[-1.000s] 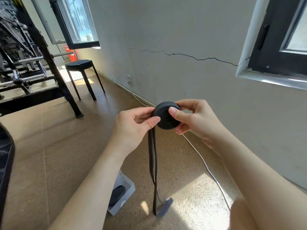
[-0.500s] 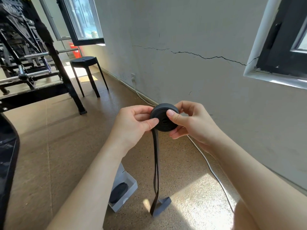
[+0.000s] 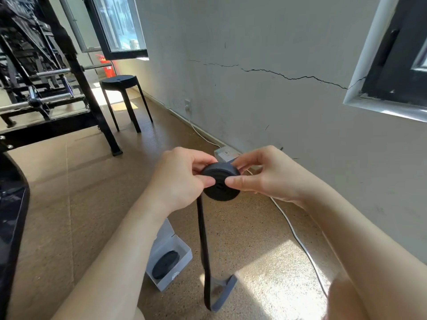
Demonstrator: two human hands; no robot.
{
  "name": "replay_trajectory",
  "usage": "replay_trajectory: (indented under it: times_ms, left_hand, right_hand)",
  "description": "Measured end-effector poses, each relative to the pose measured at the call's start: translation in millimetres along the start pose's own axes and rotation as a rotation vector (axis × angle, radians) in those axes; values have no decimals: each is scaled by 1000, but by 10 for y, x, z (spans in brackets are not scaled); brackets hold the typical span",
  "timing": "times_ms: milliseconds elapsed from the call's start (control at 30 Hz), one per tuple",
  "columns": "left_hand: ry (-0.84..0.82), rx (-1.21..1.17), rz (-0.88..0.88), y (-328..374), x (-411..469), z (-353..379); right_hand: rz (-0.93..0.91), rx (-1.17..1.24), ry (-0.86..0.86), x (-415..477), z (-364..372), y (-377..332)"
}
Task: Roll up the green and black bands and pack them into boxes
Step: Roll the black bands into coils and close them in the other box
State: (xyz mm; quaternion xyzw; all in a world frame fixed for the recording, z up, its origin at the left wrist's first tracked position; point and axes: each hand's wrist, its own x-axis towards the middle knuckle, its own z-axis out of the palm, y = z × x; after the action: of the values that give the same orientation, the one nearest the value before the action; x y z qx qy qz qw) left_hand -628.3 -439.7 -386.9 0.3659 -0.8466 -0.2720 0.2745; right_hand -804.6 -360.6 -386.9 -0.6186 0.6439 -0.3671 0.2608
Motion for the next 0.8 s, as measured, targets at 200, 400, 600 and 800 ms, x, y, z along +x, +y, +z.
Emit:
replay_trajectory:
  times_ms: [200, 400, 600, 800]
  left_hand:
    - [-58, 142, 33, -9, -5, 104]
    - [-114, -106, -41, -54, 14, 91]
    - [-69, -102, -64, -58, 17, 57]
    - [-109, 117, 84, -15, -24, 123]
  right_hand:
    - [-65, -264, 83, 21, 141, -27]
    - [-51, -183, 129, 67, 100, 41]
    - [-48, -14, 127, 104, 115, 90]
    - [-98, -423, -23, 60, 186, 4]
